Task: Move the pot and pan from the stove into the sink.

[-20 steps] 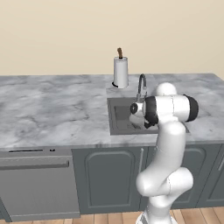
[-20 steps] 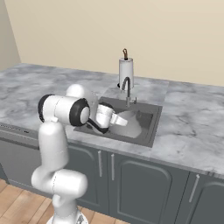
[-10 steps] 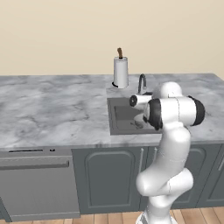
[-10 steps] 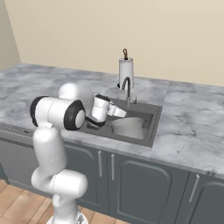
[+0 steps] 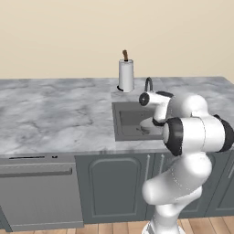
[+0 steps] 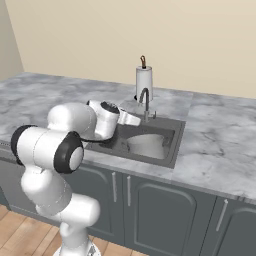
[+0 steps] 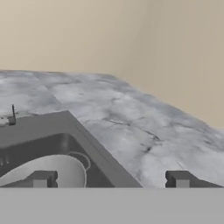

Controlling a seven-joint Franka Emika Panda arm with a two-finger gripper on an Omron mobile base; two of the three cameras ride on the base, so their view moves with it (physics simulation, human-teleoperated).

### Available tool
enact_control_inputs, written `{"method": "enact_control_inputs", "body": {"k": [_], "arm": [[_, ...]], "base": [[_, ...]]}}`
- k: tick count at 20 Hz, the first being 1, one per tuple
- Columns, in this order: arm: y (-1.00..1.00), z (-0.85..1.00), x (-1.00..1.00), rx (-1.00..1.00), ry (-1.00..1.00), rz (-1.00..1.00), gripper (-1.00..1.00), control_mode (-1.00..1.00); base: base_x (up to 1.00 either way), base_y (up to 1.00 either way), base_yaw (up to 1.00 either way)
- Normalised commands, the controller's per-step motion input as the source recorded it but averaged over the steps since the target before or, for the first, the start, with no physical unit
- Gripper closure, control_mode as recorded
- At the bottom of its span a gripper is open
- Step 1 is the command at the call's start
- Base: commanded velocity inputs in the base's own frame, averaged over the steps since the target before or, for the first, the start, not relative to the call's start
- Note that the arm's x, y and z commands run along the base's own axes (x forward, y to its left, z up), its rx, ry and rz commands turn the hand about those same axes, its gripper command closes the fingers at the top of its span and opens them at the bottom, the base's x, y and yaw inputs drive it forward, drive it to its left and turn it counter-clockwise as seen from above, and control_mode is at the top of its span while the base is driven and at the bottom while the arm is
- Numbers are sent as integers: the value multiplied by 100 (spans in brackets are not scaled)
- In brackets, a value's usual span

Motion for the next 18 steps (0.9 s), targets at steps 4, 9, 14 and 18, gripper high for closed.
{"method": "enact_control_inputs", "body": {"k": [4,9,14,18], "arm": [[16,36,-73,-4,1,22,-100,-100],[14,51,-67,-6,0,24,-100,-100],[19,62,-61,-10,0,26,-100,-100],[27,76,-57,-11,2,25,-100,-100]], "base": [[0,0,0],[0,0,0],[0,0,0],[0,0,0]]}}
